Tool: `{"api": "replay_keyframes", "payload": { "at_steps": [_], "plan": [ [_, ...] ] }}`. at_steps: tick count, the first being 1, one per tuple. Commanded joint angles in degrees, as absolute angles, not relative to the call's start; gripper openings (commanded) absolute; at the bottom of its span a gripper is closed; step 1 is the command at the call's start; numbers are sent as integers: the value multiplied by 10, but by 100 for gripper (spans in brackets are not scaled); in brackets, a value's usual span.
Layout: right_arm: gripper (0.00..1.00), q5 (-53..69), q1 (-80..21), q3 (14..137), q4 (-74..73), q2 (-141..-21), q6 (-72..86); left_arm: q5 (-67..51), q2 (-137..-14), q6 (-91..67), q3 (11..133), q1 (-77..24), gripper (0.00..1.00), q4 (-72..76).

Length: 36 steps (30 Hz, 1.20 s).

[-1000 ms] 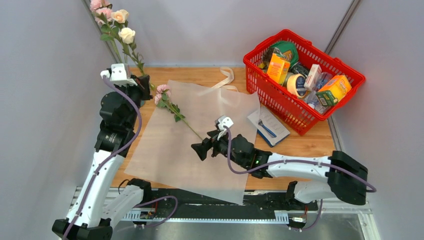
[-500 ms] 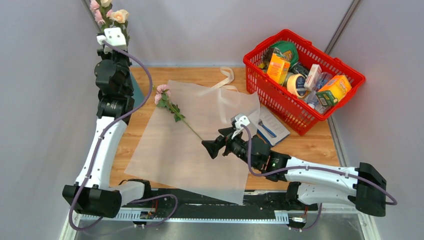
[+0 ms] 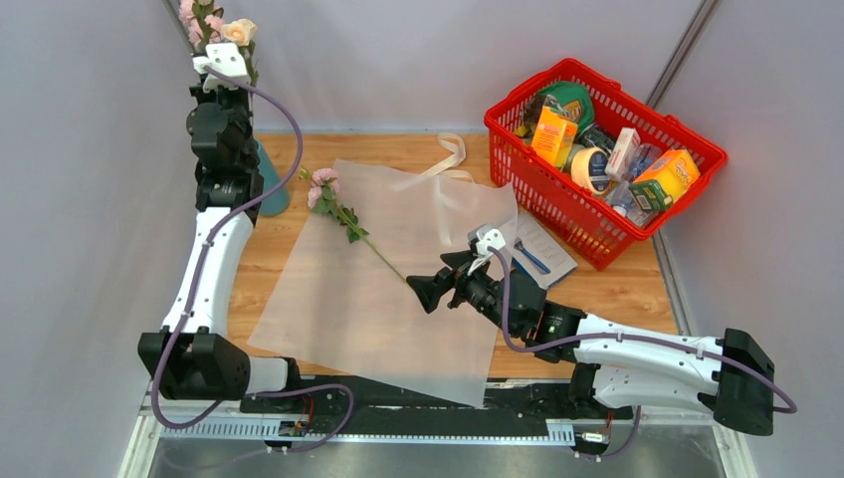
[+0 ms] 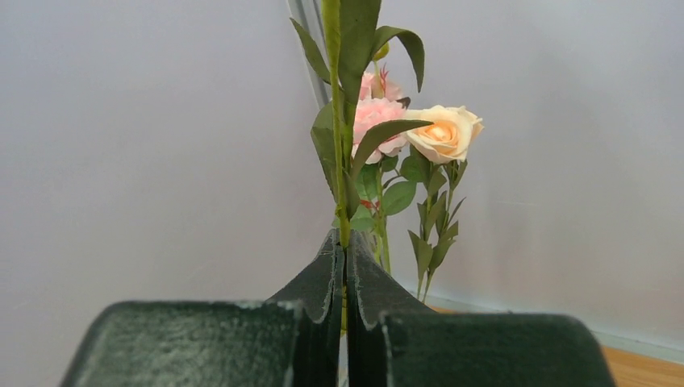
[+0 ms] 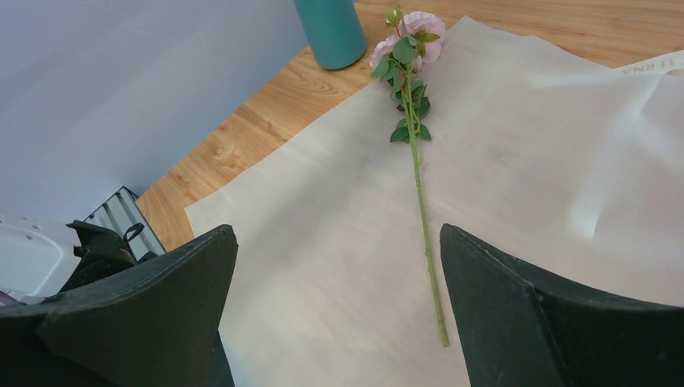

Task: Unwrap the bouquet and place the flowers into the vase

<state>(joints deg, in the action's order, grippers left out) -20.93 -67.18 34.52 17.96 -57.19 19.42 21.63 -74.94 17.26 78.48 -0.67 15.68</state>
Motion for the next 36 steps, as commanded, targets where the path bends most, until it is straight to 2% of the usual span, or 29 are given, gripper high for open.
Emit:
{"api": "replay_keyframes", "payload": {
  "at_steps": [1,17,36],
  "plan": [
    [100,-215,-670,351,184,-563,186,192,-772,183,797,-4,0,204],
    [100,-216,-668,356,178,-558,185,170,-853,114,748,16,0,223],
    [100,-219,-668,353,172,-546,178,135,-891,5,729,61,0,195]
  ]
}}
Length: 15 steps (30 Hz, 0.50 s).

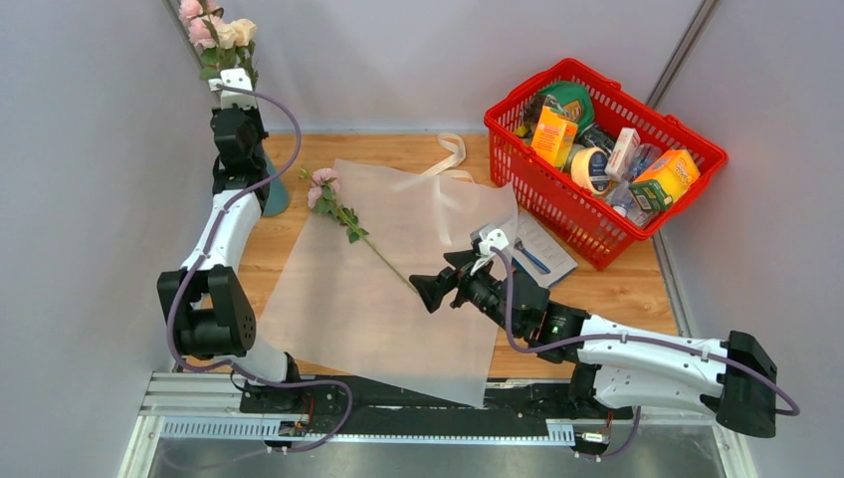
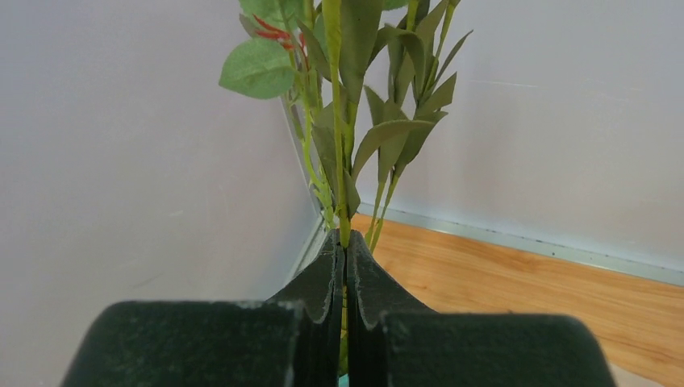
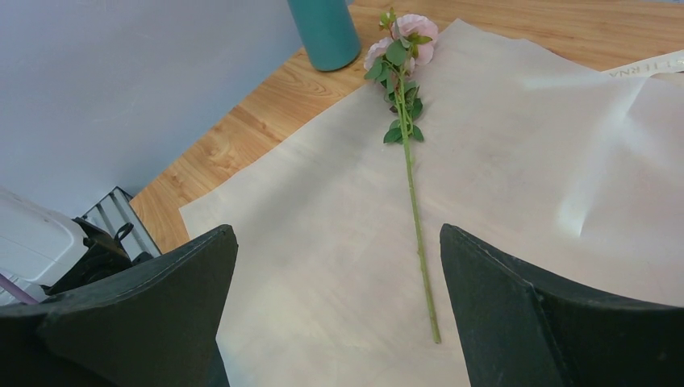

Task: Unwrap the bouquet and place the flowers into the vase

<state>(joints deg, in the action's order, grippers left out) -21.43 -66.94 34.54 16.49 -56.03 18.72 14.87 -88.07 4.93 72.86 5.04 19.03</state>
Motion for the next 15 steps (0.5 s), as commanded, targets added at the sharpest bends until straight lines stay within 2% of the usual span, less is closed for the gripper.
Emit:
{"api": "replay_keyframes", "payload": {
  "at_steps": [1,6,8,10,11,14,15],
  "plan": [
    [100,-219,-667,354,171,-543,178,140,-899,7,730,62,0,190],
    [100,-211,-667,359,154,-537,171,181,-929,-10,753,71,2,156],
    [100,-210,-668,359,149,-534,171,172,-933,-25,767,77,6,137],
    [100,-210,-668,360,147,-532,171,165,-934,-34,780,77,19,121],
    [100,-211,-667,362,145,-531,171,159,-933,-43,789,77,33,106],
    [100,-211,-667,366,138,-533,176,142,-920,-61,801,77,55,74],
    [100,-212,-667,367,137,-533,178,137,-909,-66,799,77,57,71]
  ]
}}
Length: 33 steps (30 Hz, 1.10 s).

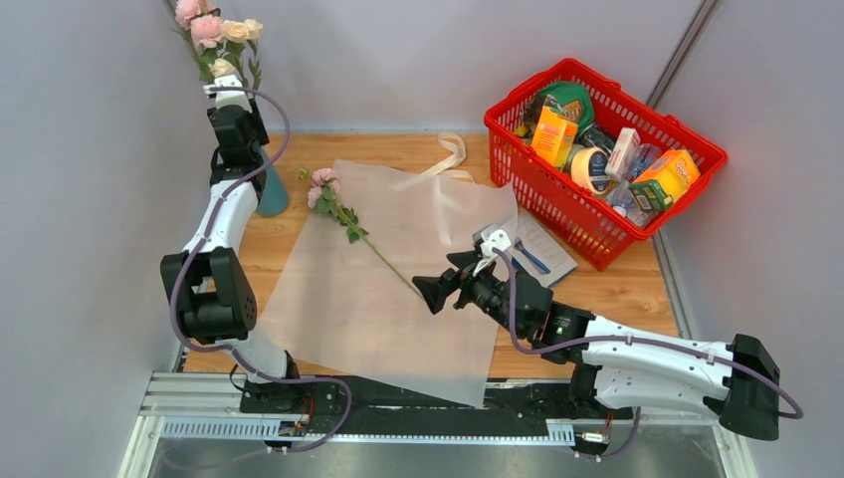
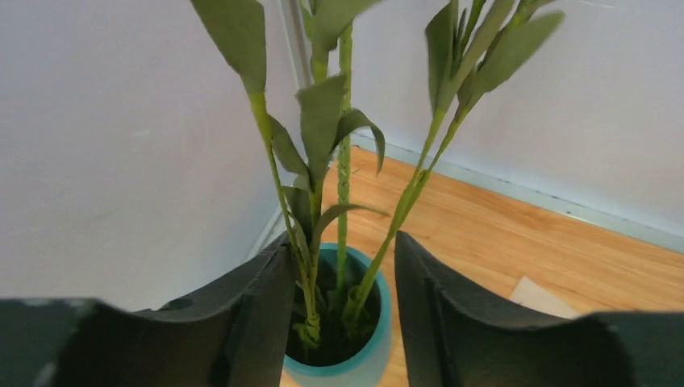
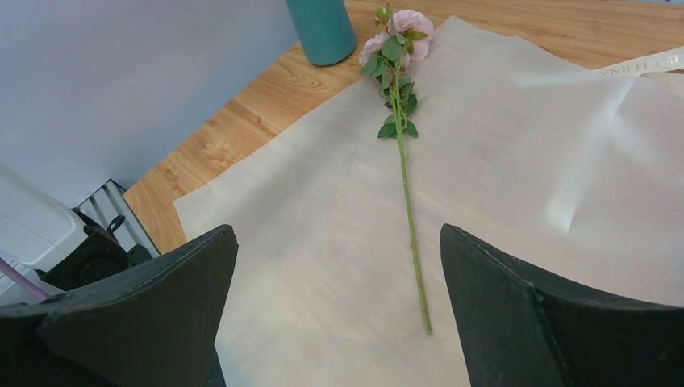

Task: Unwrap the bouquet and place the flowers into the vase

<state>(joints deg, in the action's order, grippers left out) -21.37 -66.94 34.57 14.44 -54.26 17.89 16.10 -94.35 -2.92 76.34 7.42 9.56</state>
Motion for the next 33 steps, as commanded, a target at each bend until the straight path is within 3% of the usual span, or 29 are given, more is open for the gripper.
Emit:
{"api": "replay_keyframes", "payload": {
  "at_steps": [1,12,18,26,33],
  "plan": [
    [100,-214,-667,368,136,-535,181,130,-904,-69,797,77,58,65],
    [100,-237,-666,403,114,-610,208,45,-774,-157,753,77,63,-62],
    [100,-236,-649,426,114,-663,186,-67,-667,-209,696,77,65,-176],
    [100,-212,-585,485,114,-772,162,-268,-480,-319,489,72,66,-128],
    [92,-190,-545,536,115,-887,155,-330,-402,-318,358,55,67,-134]
  ]
}}
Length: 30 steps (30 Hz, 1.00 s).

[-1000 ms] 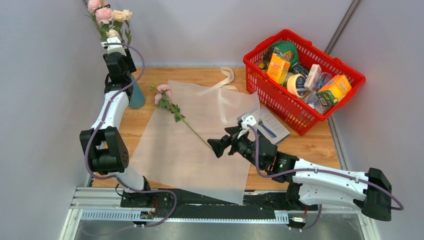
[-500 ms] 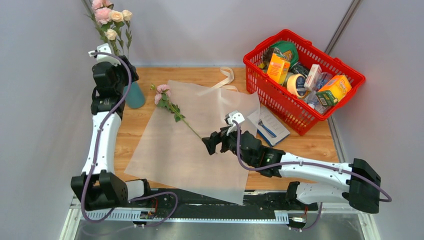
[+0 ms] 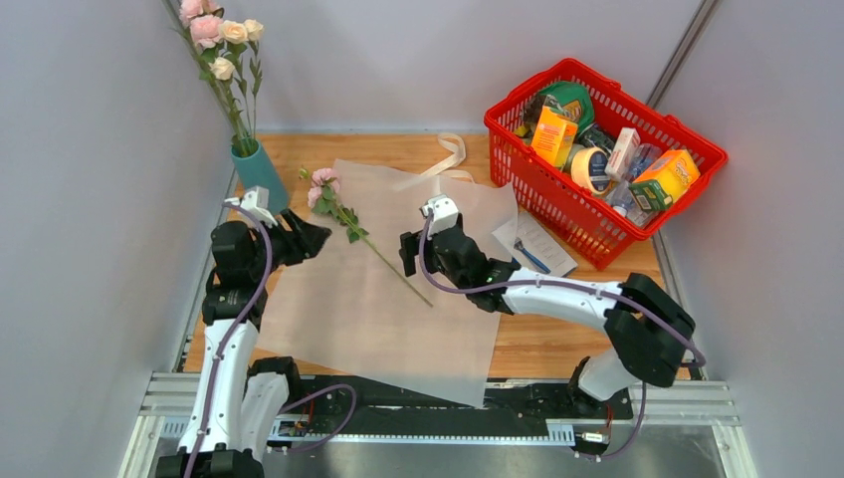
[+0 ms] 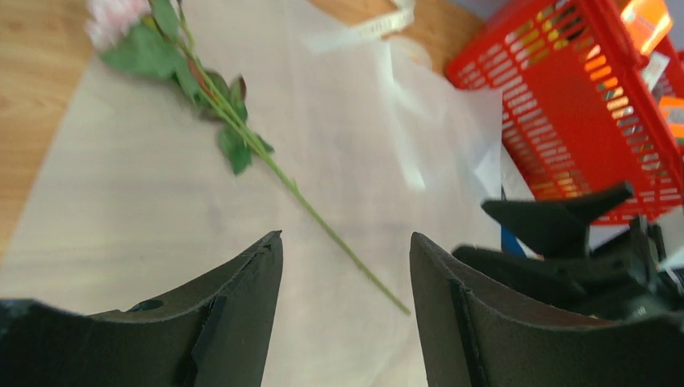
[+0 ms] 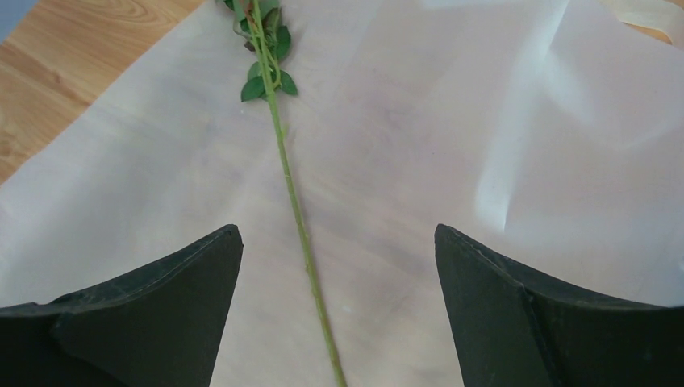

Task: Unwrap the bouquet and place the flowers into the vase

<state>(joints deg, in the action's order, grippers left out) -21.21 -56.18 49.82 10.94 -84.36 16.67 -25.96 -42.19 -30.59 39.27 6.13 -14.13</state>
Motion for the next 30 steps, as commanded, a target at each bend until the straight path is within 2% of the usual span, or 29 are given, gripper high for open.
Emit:
{"api": "replay_keyframes", "payload": {
  "at_steps": [1,10,14,22,30],
  "plan": [
    [89,-185,-539,545,115,-903,156,-332,-402,-306,347,55,67,-140],
    [62,-130,-497,612,119,-1020,161,-317,-367,-277,345,54,67,-207],
    [60,-122,-490,638,119,-1065,157,-295,-335,-279,343,54,67,-211],
    [48,-75,-483,684,116,-1129,151,-294,-337,-280,344,54,67,-214],
    [40,-11,-483,718,116,-1157,166,-293,-334,-281,343,54,67,-214]
  ]
}}
